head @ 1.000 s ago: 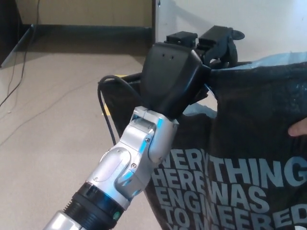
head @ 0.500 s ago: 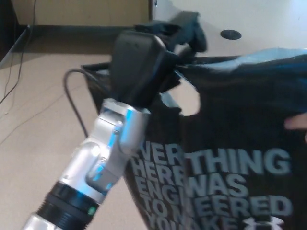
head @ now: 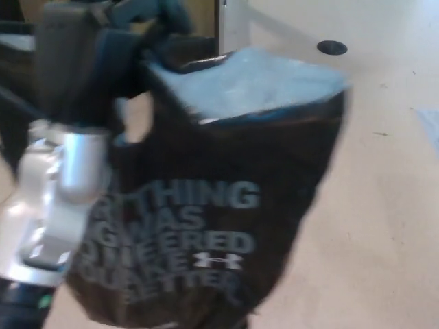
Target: A person is holding a plastic bag and the robot extends its left hand to grab the bag by hooking its thumb into the holes at the top and brings its hand down by its side. Then it extends its arm again to hand the plastic bag back to the person.
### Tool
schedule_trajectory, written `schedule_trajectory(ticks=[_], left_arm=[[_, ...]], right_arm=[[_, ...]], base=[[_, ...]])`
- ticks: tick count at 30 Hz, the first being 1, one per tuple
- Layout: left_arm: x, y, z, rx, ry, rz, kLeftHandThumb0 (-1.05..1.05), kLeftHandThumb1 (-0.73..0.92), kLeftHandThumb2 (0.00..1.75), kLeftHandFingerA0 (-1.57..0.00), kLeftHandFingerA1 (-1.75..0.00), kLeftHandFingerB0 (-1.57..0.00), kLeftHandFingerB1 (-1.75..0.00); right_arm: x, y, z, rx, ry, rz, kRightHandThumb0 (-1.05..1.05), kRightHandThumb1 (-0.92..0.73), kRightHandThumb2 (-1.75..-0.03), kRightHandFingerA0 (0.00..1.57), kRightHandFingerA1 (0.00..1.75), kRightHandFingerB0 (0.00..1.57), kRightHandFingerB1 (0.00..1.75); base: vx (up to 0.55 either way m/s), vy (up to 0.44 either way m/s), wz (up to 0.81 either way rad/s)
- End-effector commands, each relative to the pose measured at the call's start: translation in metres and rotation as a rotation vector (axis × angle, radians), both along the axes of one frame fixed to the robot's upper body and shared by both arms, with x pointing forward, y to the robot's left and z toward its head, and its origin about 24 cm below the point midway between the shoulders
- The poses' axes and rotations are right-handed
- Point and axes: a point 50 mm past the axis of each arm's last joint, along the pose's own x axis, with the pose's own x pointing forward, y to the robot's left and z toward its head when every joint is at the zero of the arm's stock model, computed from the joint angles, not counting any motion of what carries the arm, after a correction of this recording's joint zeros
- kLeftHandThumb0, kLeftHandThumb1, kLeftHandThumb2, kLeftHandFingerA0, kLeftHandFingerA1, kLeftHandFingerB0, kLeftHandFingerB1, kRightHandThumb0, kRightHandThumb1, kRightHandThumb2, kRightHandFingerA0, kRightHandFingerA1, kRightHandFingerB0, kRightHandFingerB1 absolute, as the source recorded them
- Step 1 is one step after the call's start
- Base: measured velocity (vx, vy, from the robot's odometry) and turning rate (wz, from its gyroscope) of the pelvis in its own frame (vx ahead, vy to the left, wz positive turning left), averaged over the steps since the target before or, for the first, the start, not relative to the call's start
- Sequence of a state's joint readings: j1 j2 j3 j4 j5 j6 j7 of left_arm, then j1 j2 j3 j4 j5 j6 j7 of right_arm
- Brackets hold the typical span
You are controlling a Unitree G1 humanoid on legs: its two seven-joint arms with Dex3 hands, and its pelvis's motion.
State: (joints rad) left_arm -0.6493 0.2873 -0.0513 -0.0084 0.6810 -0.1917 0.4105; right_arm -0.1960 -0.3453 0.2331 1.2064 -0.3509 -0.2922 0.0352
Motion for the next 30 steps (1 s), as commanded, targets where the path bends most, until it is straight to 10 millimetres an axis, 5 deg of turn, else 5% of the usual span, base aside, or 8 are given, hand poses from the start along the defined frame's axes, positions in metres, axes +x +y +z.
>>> schedule_trajectory(ticks=[1,5,8,9,11,12,20,30], left_arm=[[-0.010,0.029,-0.003,0.008,-0.006,0.003,-0.03,0.64,0.90,-0.91,-1.72,-0.76,-1.47],[-0.026,0.050,-0.030,0.037,0.035,0.036,-0.08,0.54,0.99,-1.22,-1.43,-0.93,-1.23],[-0.036,0.064,-0.058,0.041,0.106,0.061,-0.01,0.59,0.98,-0.90,-1.73,-0.81,-1.43],[-0.040,0.071,-0.072,0.038,0.141,0.086,-0.04,0.51,1.06,-1.27,-1.43,-0.95,-1.20],[-0.050,0.085,-0.097,0.034,0.209,0.118,0.00,0.58,1.01,-0.93,-1.71,-0.85,-1.39],[-0.052,0.090,-0.105,0.042,0.218,0.134,0.05,0.50,1.06,-1.26,-1.40,-0.97,-1.18],[-0.084,0.144,-0.174,-0.002,0.413,0.300,0.08,0.61,0.89,-0.95,-1.67,-0.90,-1.31],[-0.134,0.139,-0.236,0.007,0.598,0.274,0.01,0.52,1.03,-1.23,-1.35,-0.97,-1.12]], right_arm=[[0.002,-0.002,0.002,-0.003,0.001,-0.004,-0.41,-0.65,-0.62,0.66,0.48,0.57,0.41],[0.000,-0.002,0.001,0.000,0.001,0.000,-0.42,-0.65,-0.63,0.67,0.47,0.58,0.41],[-0.003,-0.003,0.000,-0.007,0.008,-0.006,-0.43,-0.66,-0.63,0.66,0.46,0.58,0.41],[-0.003,-0.004,0.000,-0.010,0.008,-0.007,-0.42,-0.65,-0.62,0.66,0.47,0.57,0.41],[-0.007,-0.005,-0.001,-0.006,0.012,-0.014,-0.41,-0.66,-0.62,0.66,0.47,0.57,0.41],[-0.007,-0.005,-0.001,-0.005,0.008,-0.017,-0.41,-0.65,-0.62,0.66,0.47,0.57,0.41],[-0.011,-0.006,-0.002,-0.001,0.005,-0.023,-0.38,-0.69,-0.61,0.70,0.47,0.61,0.41],[-0.010,-0.001,-0.005,0.005,0.015,-0.041,-0.38,-0.69,-0.61,0.68,0.46,0.60,0.40]], base=[[0.00,0.000,0.00],[0.00,0.000,0.00],[0.00,0.000,0.00],[0.00,0.000,0.00],[0.00,0.000,0.00],[0.00,0.000,0.00],[0.00,0.000,0.00],[0.00,0.000,0.00]])
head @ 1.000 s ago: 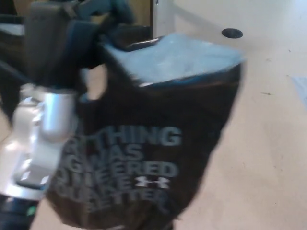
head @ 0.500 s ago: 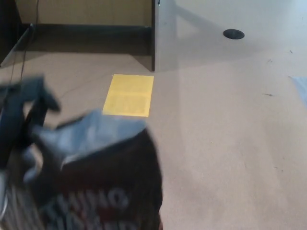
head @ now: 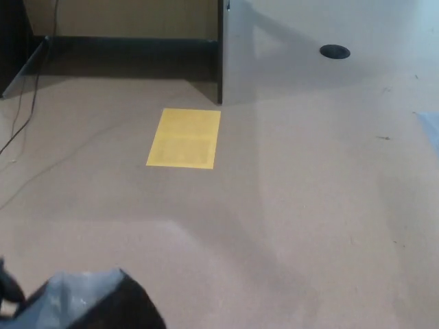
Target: A person is holding a plastic bag and the robot extends its left hand to grab the bag by hooking its thumb into the holes at the top and brings its hand down by its side. Then it extends its arm again to hand the plastic bag back to the person.
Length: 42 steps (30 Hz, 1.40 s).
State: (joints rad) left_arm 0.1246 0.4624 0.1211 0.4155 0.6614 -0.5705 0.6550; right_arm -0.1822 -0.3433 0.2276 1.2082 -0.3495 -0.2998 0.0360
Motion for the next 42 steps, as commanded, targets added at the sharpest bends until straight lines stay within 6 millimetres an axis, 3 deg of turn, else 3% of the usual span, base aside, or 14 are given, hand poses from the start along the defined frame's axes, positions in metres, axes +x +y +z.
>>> schedule_trajectory(ticks=[1,9,14,15,22,24,26,27,28,29,31,33,34,42], left_arm=[[-0.030,-0.005,-0.017,-0.027,-0.052,-0.058,0.01,0.52,1.03,-1.23,-1.35,-0.97,-1.12],[-0.058,-0.014,-0.052,-0.050,0.077,-0.041,0.06,0.51,0.97,-1.19,-1.34,-0.96,-1.13],[-0.063,0.005,-0.067,-0.003,0.130,0.075,0.03,0.52,0.93,-1.14,-1.33,-0.94,-1.14],[-0.064,0.010,-0.070,0.029,0.140,0.107,0.01,0.63,0.70,-0.88,-1.63,-0.84,-1.29],[-0.071,0.034,-0.083,0.109,0.232,0.255,-0.03,0.66,0.66,-0.86,-1.64,-0.79,-1.29],[-0.072,0.035,-0.084,0.087,0.223,0.262,-0.04,0.53,0.90,-1.19,-1.36,-0.89,-1.14],[-0.076,0.034,-0.085,0.104,0.212,0.257,-0.05,0.52,0.89,-1.18,-1.36,-0.89,-1.16],[-0.076,0.034,-0.086,0.118,0.211,0.261,-0.04,0.67,0.64,-0.86,-1.65,-0.76,-1.34],[-0.075,0.033,-0.086,0.119,0.205,0.260,-0.03,0.67,0.65,-0.86,-1.64,-0.77,-1.33],[-0.073,0.032,-0.084,0.107,0.184,0.251,-0.04,0.51,0.90,-1.17,-1.35,-0.91,-1.16],[-0.066,0.024,-0.080,0.031,0.117,0.211,-0.02,0.54,0.91,-1.18,-1.37,-0.90,-1.17],[-0.062,0.019,-0.079,0.004,0.091,0.193,-0.06,0.54,0.95,-1.15,-1.34,-0.90,-1.14],[-0.057,0.013,-0.075,-0.041,0.053,0.161,-0.02,0.69,0.75,-0.85,-1.63,-0.81,-1.34],[-0.028,-0.023,-0.048,-0.150,-0.093,-0.012,0.01,0.62,0.89,-0.89,-1.69,-0.82,-1.32]], right_arm=[[-0.006,-0.001,-0.003,0.000,0.009,-0.036,-0.38,-0.69,-0.61,0.68,0.46,0.60,0.40],[-0.002,-0.001,-0.002,0.002,0.007,-0.035,-0.39,-0.69,-0.61,0.71,0.46,0.61,0.40],[-0.003,-0.001,-0.002,-0.005,0.017,-0.025,-0.40,-0.69,-0.61,0.65,0.44,0.59,0.40],[-0.003,-0.001,-0.002,-0.005,0.016,-0.024,-0.39,-0.69,-0.61,0.64,0.44,0.58,0.40],[-0.001,0.000,-0.002,0.001,0.008,-0.039,-0.42,-0.64,-0.62,0.66,0.46,0.58,0.41],[-0.002,0.000,-0.002,0.001,0.011,-0.039,-0.43,-0.65,-0.62,0.66,0.46,0.58,0.41],[-0.007,-0.001,-0.005,-0.001,0.020,-0.038,-0.42,-0.65,-0.62,0.66,0.46,0.58,0.41],[-0.009,-0.001,-0.005,0.001,0.024,-0.035,-0.42,-0.65,-0.62,0.66,0.47,0.57,0.41],[-0.009,0.000,-0.005,0.003,0.027,-0.033,-0.42,-0.65,-0.63,0.65,0.47,0.56,0.41],[-0.009,0.000,-0.006,0.003,0.029,-0.028,-0.42,-0.65,-0.62,0.66,0.46,0.56,0.40],[-0.008,0.000,-0.006,-0.011,0.035,-0.027,-0.44,-0.65,-0.63,0.65,0.45,0.56,0.40],[-0.010,-0.001,-0.006,-0.015,0.037,-0.029,-0.39,-0.69,-0.61,0.68,0.45,0.59,0.40],[-0.011,-0.001,-0.006,-0.016,0.036,-0.028,-0.39,-0.69,-0.61,0.69,0.45,0.59,0.40],[-0.014,-0.002,-0.007,0.007,0.041,-0.042,-0.42,-0.65,-0.63,0.65,0.47,0.57,0.42]], base=[[0.00,0.000,0.00],[0.00,0.000,0.00],[0.00,0.000,0.00],[0.00,0.000,0.00],[0.00,0.000,0.00],[0.00,0.000,0.00],[0.00,0.000,0.00],[0.00,0.000,0.00],[0.00,0.000,0.00],[0.00,0.000,0.00],[0.00,0.000,0.00],[0.00,0.000,0.00],[0.00,0.000,0.00],[0.00,0.000,0.00]])
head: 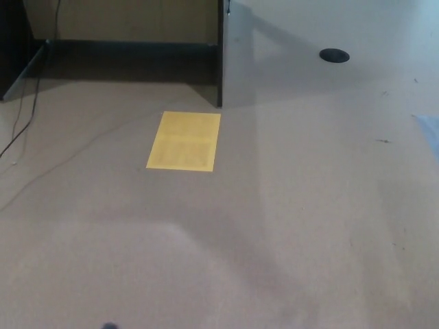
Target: A person is holding a plastic bag and the robot extends its left hand to grab the bag by hooking its thumb into the holes at the top and brings its hand down by its side. Then it extends its arm again to hand the plastic bag back to the person.
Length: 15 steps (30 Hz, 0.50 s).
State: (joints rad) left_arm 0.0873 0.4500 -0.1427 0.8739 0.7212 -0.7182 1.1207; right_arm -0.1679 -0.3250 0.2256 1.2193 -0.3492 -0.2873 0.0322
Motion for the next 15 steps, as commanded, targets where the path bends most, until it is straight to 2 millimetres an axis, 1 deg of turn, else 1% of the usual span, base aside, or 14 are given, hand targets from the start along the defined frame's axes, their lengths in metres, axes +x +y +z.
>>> schedule_trajectory(ticks=[1,2,3,4,5,6,7,8,9,11,12,13,14,15], left_arm=[[0.021,-0.021,0.026,-0.082,-0.148,-0.093,0.02,0.64,0.88,-0.90,-1.67,-0.81,-1.34],[0.025,-0.023,0.030,-0.081,-0.160,-0.104,0.02,0.64,0.88,-0.90,-1.67,-0.81,-1.34],[0.036,-0.026,0.041,-0.078,-0.190,-0.134,0.01,0.63,0.90,-0.92,-1.65,-0.85,-1.28],[0.041,-0.026,0.045,-0.070,-0.198,-0.140,0.01,0.62,0.89,-0.91,-1.62,-0.88,-1.23],[0.046,-0.027,0.050,-0.062,-0.215,-0.138,-0.01,0.51,1.01,-1.21,-1.33,-0.97,-1.12],[0.050,-0.027,0.054,-0.054,-0.233,-0.134,-0.01,0.51,1.01,-1.21,-1.33,-0.97,-1.12],[0.056,-0.028,0.060,-0.064,-0.246,-0.138,-0.01,0.52,0.98,-1.23,-1.36,-0.97,-1.15],[0.063,-0.029,0.067,-0.054,-0.269,-0.132,0.00,0.51,0.97,-1.22,-1.36,-0.98,-1.17],[0.068,-0.029,0.073,-0.046,-0.284,-0.136,0.02,0.51,1.01,-1.20,-1.35,-0.95,-1.16],[0.081,-0.028,0.089,-0.038,-0.325,-0.171,0.02,0.53,0.99,-1.19,-1.36,-0.93,-1.15],[0.087,-0.029,0.095,-0.036,-0.348,-0.172,-0.01,0.66,0.81,-0.91,-1.67,-0.80,-1.31],[0.101,-0.035,0.114,-0.002,-0.405,-0.187,-0.06,0.52,0.99,-1.25,-1.38,-0.99,-1.15],[0.109,-0.040,0.125,0.007,-0.432,-0.201,-0.04,0.64,0.88,-0.97,-1.68,-0.86,-1.32],[0.115,-0.045,0.132,-0.001,-0.441,-0.213,-0.04,0.64,0.88,-0.97,-1.68,-0.86,-1.32]], right_arm=[[-0.007,-0.006,-0.001,-0.001,0.011,-0.026,-0.38,-0.68,-0.60,0.67,0.45,0.60,0.41],[-0.007,-0.006,-0.001,0.000,0.010,-0.026,-0.38,-0.68,-0.60,0.67,0.45,0.60,0.41],[-0.007,-0.006,-0.001,-0.006,0.011,-0.021,-0.39,-0.69,-0.60,0.68,0.45,0.59,0.40],[-0.007,-0.006,-0.001,-0.011,0.012,-0.019,-0.38,-0.68,-0.60,0.69,0.46,0.60,0.40],[-0.007,-0.006,-0.001,-0.009,0.012,-0.022,-0.37,-0.69,-0.60,0.69,0.47,0.60,0.41],[-0.007,-0.006,-0.001,-0.005,0.012,-0.025,-0.37,-0.69,-0.60,0.69,0.47,0.60,0.41],[-0.008,-0.007,-0.001,-0.009,0.013,-0.031,-0.37,-0.68,-0.59,0.68,0.45,0.60,0.40],[-0.009,-0.008,-0.001,-0.012,0.011,-0.032,-0.43,-0.65,-0.63,0.66,0.47,0.57,0.41],[-0.009,-0.010,0.000,-0.014,0.009,-0.029,-0.42,-0.64,-0.63,0.66,0.47,0.57,0.41],[-0.007,-0.011,0.002,-0.018,0.002,-0.020,-0.37,-0.69,-0.61,0.70,0.46,0.60,0.41],[-0.006,-0.011,0.003,-0.020,-0.003,-0.019,-0.37,-0.69,-0.61,0.71,0.46,0.60,0.41],[-0.004,-0.012,0.004,-0.021,-0.006,-0.024,-0.38,-0.68,-0.59,0.69,0.45,0.60,0.39],[-0.003,-0.012,0.004,-0.023,-0.006,-0.027,-0.38,-0.68,-0.59,0.69,0.45,0.60,0.40],[-0.002,-0.013,0.004,-0.026,-0.004,-0.029,-0.38,-0.68,-0.59,0.69,0.45,0.60,0.40]], base=[[0.00,0.000,0.00],[0.00,0.000,0.00],[0.00,0.000,0.00],[0.00,0.000,0.00],[0.00,0.000,0.00],[0.00,0.000,0.00],[0.00,0.000,0.00],[0.00,0.000,0.00],[0.00,0.000,0.00],[0.00,0.000,0.00],[0.00,0.000,0.00],[0.00,0.000,0.00],[0.00,0.000,0.00],[0.00,0.000,0.00]])
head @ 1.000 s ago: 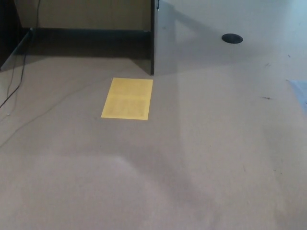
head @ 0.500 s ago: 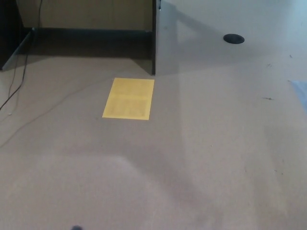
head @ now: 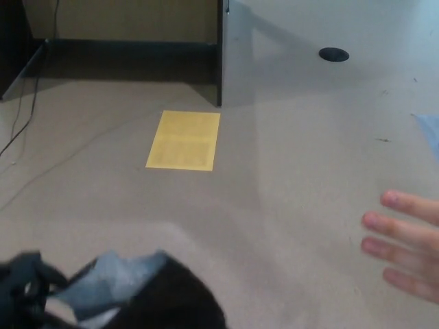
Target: A person is holding a plastic bag and the robot extends its left hand to grab the bag by hooking its thumb into the holes at the top and brings its hand down by its side. Then it extends its arm again to hand the plastic bag back to the person.
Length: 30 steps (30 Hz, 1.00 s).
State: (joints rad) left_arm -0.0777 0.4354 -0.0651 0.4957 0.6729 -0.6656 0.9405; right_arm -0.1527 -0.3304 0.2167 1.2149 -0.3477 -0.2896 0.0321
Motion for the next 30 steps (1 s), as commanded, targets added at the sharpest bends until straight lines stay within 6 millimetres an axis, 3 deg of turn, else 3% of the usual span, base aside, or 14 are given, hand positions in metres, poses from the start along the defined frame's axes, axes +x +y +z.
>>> schedule_trajectory(ticks=[1,2,5,6,8,9,11,12,13,14,20,24,29,30], left_arm=[[0.040,-0.013,0.056,0.017,-0.109,-0.021,-0.05,0.66,0.87,-0.97,-1.68,-0.84,-1.36],[0.047,-0.021,0.065,0.031,-0.134,-0.035,-0.09,0.68,0.80,-0.91,-1.70,-0.80,-1.42],[0.057,-0.039,0.083,0.035,-0.175,-0.076,-0.11,0.68,0.82,-0.89,-1.72,-0.78,-1.43],[0.064,-0.054,0.095,0.033,-0.197,-0.114,-0.07,0.54,0.96,-1.23,-1.39,-0.93,-1.18],[0.075,-0.077,0.113,0.025,-0.231,-0.169,-0.05,0.51,0.98,-1.24,-1.35,-0.96,-1.12],[0.078,-0.082,0.117,0.026,-0.230,-0.184,-0.11,0.69,0.77,-0.92,-1.65,-0.81,-1.32],[0.084,-0.096,0.124,0.023,-0.226,-0.224,-0.13,0.71,0.75,-0.91,-1.66,-0.80,-1.32],[0.087,-0.105,0.128,0.016,-0.224,-0.246,-0.15,0.72,0.76,-0.90,-1.65,-0.84,-1.21],[0.089,-0.124,0.138,-0.004,-0.225,-0.294,-0.12,0.72,0.74,-0.80,-1.71,-0.74,-1.46],[0.089,-0.139,0.147,-0.024,-0.227,-0.335,-0.12,0.72,0.74,-0.80,-1.71,-0.74,-1.46],[0.090,-0.183,0.182,-0.014,-0.311,-0.441,-0.13,0.69,0.86,-0.90,-1.75,-0.74,-1.44],[0.088,-0.196,0.200,0.025,-0.378,-0.468,-0.14,0.66,0.88,-0.93,-1.71,-0.78,-1.40],[0.087,-0.192,0.219,0.051,-0.430,-0.453,-0.15,0.73,0.73,-0.95,-1.74,-0.79,-1.42],[0.086,-0.188,0.226,0.060,-0.443,-0.448,-0.15,0.74,0.68,-0.97,-1.73,-0.85,-1.15]], right_arm=[[0.004,-0.009,0.005,-0.023,-0.010,-0.022,-0.43,-0.64,-0.63,0.66,0.47,0.57,0.41],[0.005,-0.009,0.005,-0.022,-0.012,-0.020,-0.41,-0.65,-0.62,0.66,0.46,0.57,0.41],[0.006,-0.009,0.006,-0.024,-0.017,-0.023,-0.43,-0.65,-0.63,0.65,0.46,0.56,0.40],[0.007,-0.009,0.007,-0.027,-0.022,-0.021,-0.44,-0.66,-0.63,0.65,0.46,0.55,0.40],[0.008,-0.009,0.007,-0.041,-0.026,-0.012,-0.41,-0.69,-0.59,0.67,0.44,0.58,0.38],[0.009,-0.009,0.008,-0.040,-0.028,-0.010,-0.40,-0.70,-0.61,0.67,0.45,0.59,0.40],[0.011,-0.007,0.008,-0.037,-0.033,-0.008,-0.40,-0.70,-0.61,0.67,0.44,0.59,0.40],[0.012,-0.007,0.008,-0.033,-0.035,-0.007,-0.40,-0.70,-0.61,0.67,0.44,0.59,0.40],[0.013,-0.006,0.009,-0.025,-0.040,-0.008,-0.39,-0.69,-0.61,0.69,0.46,0.60,0.40],[0.014,-0.006,0.009,-0.018,-0.046,-0.009,-0.39,-0.69,-0.61,0.69,0.46,0.60,0.40],[0.016,-0.007,0.011,-0.013,-0.052,-0.019,-0.42,-0.65,-0.62,0.65,0.46,0.57,0.41],[0.020,-0.008,0.014,-0.031,-0.056,-0.004,-0.39,-0.69,-0.60,0.70,0.45,0.61,0.40],[0.024,-0.009,0.017,-0.027,-0.064,0.012,-0.39,-0.69,-0.61,0.70,0.46,0.62,0.41],[0.023,-0.009,0.017,-0.023,-0.074,0.015,-0.38,-0.69,-0.60,0.70,0.47,0.61,0.41]], base=[[0.00,0.000,0.00],[0.00,0.000,0.00],[0.00,0.000,0.00],[0.00,0.000,0.00],[0.00,0.000,0.00],[0.00,0.000,0.00],[0.00,0.000,0.00],[0.00,0.000,0.00],[0.00,0.000,0.00],[0.00,0.000,0.00],[0.00,0.000,0.00],[0.00,0.000,0.00],[0.00,0.000,0.00],[0.00,0.000,0.00]])
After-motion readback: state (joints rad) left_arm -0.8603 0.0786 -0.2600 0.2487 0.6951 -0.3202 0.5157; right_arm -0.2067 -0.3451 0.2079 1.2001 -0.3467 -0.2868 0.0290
